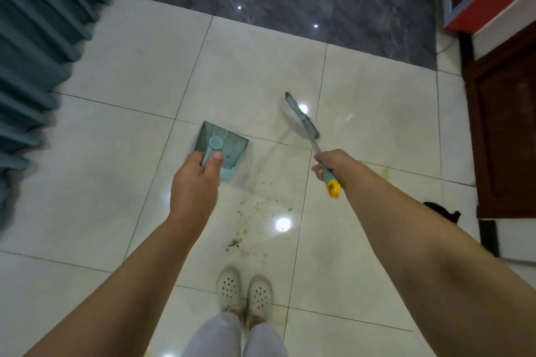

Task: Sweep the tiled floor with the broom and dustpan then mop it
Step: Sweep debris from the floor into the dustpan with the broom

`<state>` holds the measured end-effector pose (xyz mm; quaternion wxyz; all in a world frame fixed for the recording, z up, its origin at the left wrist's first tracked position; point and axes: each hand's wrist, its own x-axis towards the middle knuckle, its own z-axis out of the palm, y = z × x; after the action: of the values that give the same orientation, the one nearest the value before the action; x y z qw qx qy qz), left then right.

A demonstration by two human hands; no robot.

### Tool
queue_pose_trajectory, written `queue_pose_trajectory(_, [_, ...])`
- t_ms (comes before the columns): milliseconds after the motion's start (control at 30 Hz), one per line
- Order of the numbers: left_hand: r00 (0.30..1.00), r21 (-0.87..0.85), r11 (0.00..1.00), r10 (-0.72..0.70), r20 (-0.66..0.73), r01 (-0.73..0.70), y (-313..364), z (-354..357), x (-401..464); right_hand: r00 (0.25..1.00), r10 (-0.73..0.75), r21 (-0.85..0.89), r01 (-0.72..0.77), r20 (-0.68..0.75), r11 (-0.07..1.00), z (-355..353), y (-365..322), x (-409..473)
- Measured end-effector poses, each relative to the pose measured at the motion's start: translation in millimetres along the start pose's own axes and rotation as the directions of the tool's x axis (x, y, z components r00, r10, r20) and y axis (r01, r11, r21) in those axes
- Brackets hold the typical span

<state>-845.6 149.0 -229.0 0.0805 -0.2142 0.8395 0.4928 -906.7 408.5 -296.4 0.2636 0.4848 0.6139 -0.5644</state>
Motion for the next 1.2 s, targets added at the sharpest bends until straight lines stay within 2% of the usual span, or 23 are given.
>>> queue_pose_trajectory(67, [1.0,0.02,1.0,-0.001,-0.004,0.001,-6.6,3.9,6.2,0.999,-0.008,-0.097,0.003,-0.05,0.995,3.2,-3.1,24.1])
queue_pose_trajectory(233, [1.0,0.077,0.997,0.018,0.001,-0.018,-18.8,8.7,11.9,0.992,0.086,-0.297,-0.11,-0.094,0.949,13.0,23.6,43.2])
queue_pose_trajectory(300, [1.0,0.093,0.995,0.02,0.01,-0.02,-19.5,8.8,12.0,0.992,0.101,-0.374,-0.123,-0.079,0.919,13.1,44.7,35.7])
queue_pose_trajectory(467, [1.0,0.074,0.997,0.005,0.021,-0.007,-14.6,5.6,1.7,0.998,0.065,-0.581,-0.046,0.012,0.813,5.3,96.4,-6.5])
queue_pose_trajectory(700, [1.0,0.1,0.995,0.0,0.012,-0.001,-7.1,-3.8,-17.7,0.986,0.152,-0.647,-0.075,0.064,0.758,-10.6,155.2,-79.7])
queue_pose_trajectory(833, [0.999,0.055,0.998,0.002,0.043,-0.004,-5.5,-9.3,-27.5,0.971,0.22,-0.708,-0.091,0.092,0.7,-24.0,183.8,-118.1])
queue_pose_trajectory(967, [0.996,0.03,0.999,0.015,0.084,-0.017,-6.0,-10.0,-39.6,0.96,0.27,-0.652,-0.158,0.073,0.741,-43.5,197.8,-143.9])
queue_pose_trajectory(1067, [0.994,0.03,0.999,0.028,0.106,-0.031,-7.0,-8.1,-48.8,0.969,0.237,-0.615,-0.15,0.063,0.774,-59.4,207.7,-151.9])
queue_pose_trajectory(1200, [0.992,0.06,0.996,0.058,0.115,-0.065,-10.5,-4.6,-58.7,0.985,0.17,-0.467,-0.143,0.015,0.873,-83.8,214.2,-141.9])
